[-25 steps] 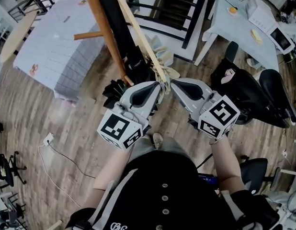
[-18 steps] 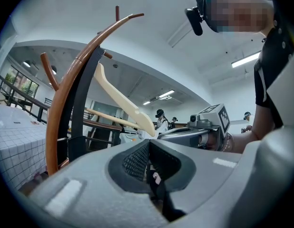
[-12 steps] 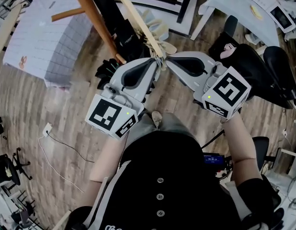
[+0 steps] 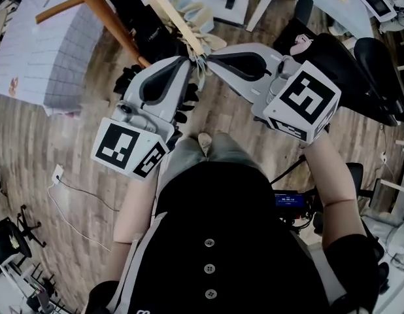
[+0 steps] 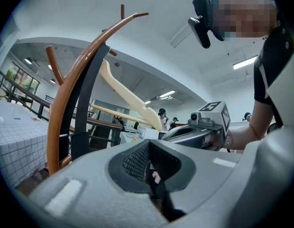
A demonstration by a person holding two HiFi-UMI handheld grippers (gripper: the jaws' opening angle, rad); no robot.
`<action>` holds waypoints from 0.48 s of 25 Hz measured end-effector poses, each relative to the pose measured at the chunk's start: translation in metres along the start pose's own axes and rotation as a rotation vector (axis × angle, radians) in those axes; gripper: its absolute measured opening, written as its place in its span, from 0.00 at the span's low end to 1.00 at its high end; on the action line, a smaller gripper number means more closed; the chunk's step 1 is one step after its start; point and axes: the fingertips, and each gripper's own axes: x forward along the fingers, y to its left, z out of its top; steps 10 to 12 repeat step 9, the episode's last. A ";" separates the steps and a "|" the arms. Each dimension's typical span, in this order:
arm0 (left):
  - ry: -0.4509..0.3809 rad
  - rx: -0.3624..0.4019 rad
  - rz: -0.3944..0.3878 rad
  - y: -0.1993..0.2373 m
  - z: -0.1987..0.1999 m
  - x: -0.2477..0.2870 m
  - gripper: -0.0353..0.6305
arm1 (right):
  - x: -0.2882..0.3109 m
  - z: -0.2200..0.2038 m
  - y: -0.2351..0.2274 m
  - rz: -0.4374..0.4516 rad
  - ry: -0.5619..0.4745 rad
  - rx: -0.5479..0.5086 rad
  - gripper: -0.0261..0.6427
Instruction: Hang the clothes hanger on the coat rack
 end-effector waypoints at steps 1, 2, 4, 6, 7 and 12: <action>0.000 -0.004 0.000 0.000 -0.001 0.000 0.05 | -0.001 0.000 0.001 0.001 0.004 -0.002 0.04; 0.000 -0.006 -0.001 -0.001 -0.002 0.001 0.05 | -0.001 0.000 0.001 0.003 0.006 -0.005 0.04; 0.001 -0.005 -0.004 -0.003 -0.004 0.002 0.05 | -0.002 0.000 0.001 0.007 0.011 -0.013 0.04; 0.004 -0.004 -0.006 -0.003 -0.005 0.002 0.05 | -0.003 0.000 0.002 0.009 0.018 -0.021 0.04; 0.005 -0.005 -0.007 -0.004 -0.006 0.002 0.05 | -0.003 -0.001 0.002 0.008 0.020 -0.025 0.04; 0.007 -0.007 -0.008 -0.005 -0.008 0.003 0.05 | -0.005 -0.002 0.002 0.007 0.024 -0.031 0.04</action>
